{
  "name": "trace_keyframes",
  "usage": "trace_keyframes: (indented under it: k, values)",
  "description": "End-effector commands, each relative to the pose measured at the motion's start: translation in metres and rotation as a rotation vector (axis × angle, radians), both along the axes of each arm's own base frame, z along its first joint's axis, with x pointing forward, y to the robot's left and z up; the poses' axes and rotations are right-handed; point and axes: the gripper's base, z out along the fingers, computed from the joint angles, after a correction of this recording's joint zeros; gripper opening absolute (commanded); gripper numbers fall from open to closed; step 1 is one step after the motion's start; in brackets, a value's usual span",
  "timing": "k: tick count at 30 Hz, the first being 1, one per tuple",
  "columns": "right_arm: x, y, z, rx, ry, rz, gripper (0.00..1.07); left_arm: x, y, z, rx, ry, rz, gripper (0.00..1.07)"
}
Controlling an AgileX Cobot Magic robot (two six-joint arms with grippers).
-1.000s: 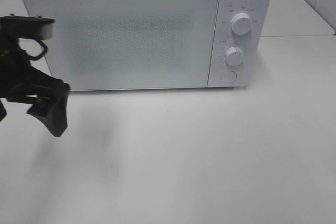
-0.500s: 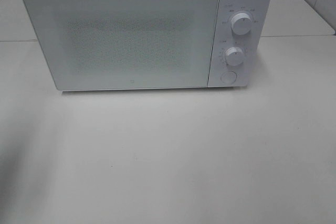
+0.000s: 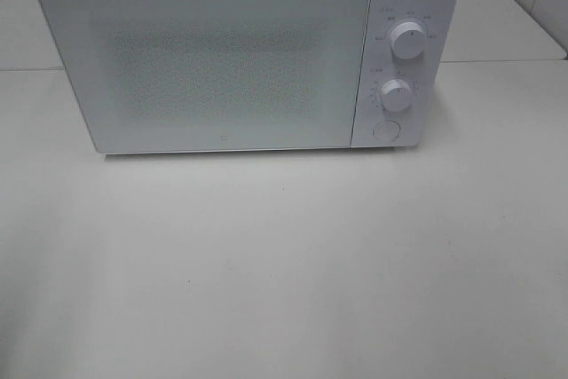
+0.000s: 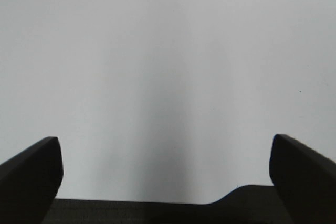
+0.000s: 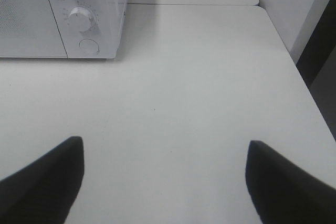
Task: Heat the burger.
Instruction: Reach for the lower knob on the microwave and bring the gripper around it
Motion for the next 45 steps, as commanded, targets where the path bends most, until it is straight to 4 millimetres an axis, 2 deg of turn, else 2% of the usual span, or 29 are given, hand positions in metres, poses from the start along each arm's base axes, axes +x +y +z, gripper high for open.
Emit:
trace_keyframes:
  k: [1, 6, 10, 21, 31, 45]
  values:
    - [-0.004, 0.000, 0.000, -0.014, -0.044, 0.003, 0.76, -0.013, 0.000, 0.005, 0.021, -0.110, 0.010, 1.00]
    - [-0.004, 0.000, 0.000, -0.014, -0.044, 0.003, 0.76, -0.027, -0.002, 0.010, 0.027, -0.182, 0.008, 1.00]
    - [-0.004, 0.000, 0.000, -0.014, -0.044, 0.003, 0.76, -0.040, -0.004, 0.000, 0.028, -0.139, -0.010, 1.00]
    - [-0.004, 0.000, 0.000, -0.014, -0.044, 0.003, 0.76, -0.056, -0.004, 0.003, 0.065, -0.240, 0.001, 1.00]
    - [-0.004, 0.000, 0.000, -0.014, -0.044, 0.003, 0.76, -0.091, -0.008, 0.005, 0.090, -0.461, 0.005, 1.00]
    - [-0.004, 0.000, 0.000, -0.013, -0.041, 0.003, 0.76, -0.093, -0.008, 0.004, 0.091, -0.471, 0.004, 1.00]
